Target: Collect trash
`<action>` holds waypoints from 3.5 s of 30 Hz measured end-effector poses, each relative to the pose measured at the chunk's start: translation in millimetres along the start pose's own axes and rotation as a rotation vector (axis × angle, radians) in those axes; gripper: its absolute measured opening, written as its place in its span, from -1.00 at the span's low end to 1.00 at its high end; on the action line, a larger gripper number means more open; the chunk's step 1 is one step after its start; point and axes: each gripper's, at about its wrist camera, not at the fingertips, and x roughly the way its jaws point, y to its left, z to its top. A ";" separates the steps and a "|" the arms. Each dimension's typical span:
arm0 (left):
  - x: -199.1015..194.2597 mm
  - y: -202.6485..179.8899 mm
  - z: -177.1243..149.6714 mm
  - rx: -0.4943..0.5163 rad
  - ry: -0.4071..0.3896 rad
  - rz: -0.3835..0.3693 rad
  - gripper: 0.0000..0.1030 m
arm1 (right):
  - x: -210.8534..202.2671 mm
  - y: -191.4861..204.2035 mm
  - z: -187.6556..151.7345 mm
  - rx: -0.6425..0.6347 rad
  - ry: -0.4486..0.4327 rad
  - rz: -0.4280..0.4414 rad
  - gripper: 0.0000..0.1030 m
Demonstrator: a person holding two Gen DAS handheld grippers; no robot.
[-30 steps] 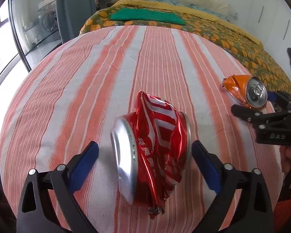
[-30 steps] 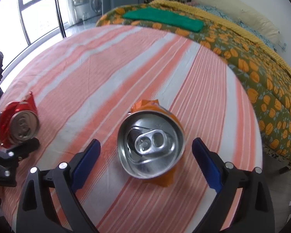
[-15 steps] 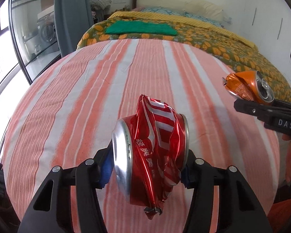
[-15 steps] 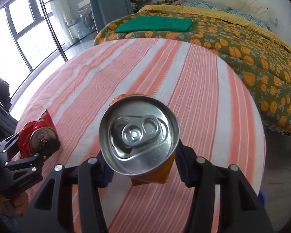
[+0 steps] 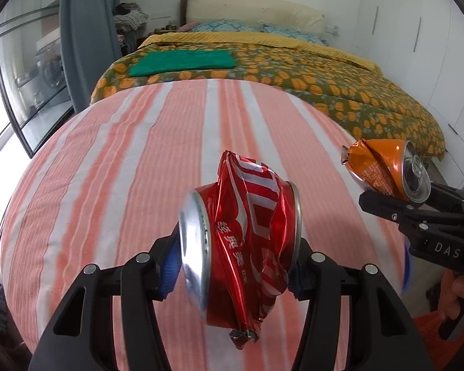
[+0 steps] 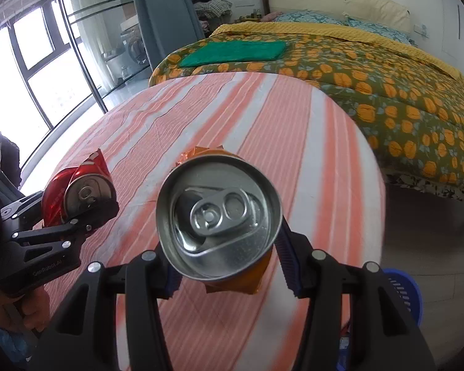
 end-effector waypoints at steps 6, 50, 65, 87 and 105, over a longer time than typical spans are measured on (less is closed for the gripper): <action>1.4 -46.8 3.6 0.060 -0.002 -0.064 0.05 | -29.7 -31.8 -19.5 0.054 -0.037 -0.036 -0.02; 186.4 -347.5 -76.6 0.354 0.219 -0.254 0.66 | -39.3 -355.2 -235.1 0.727 0.033 -0.345 0.62; 53.6 -317.0 -98.6 0.363 0.052 -0.247 0.90 | -143.5 -247.0 -228.5 0.500 0.003 -0.471 0.91; 53.8 -308.4 -112.8 0.366 0.175 -0.149 0.89 | -150.2 -220.8 -259.6 0.529 0.056 -0.432 0.91; 63.7 -309.1 -117.4 0.380 0.225 -0.150 0.89 | -145.1 -221.9 -262.7 0.532 0.081 -0.420 0.91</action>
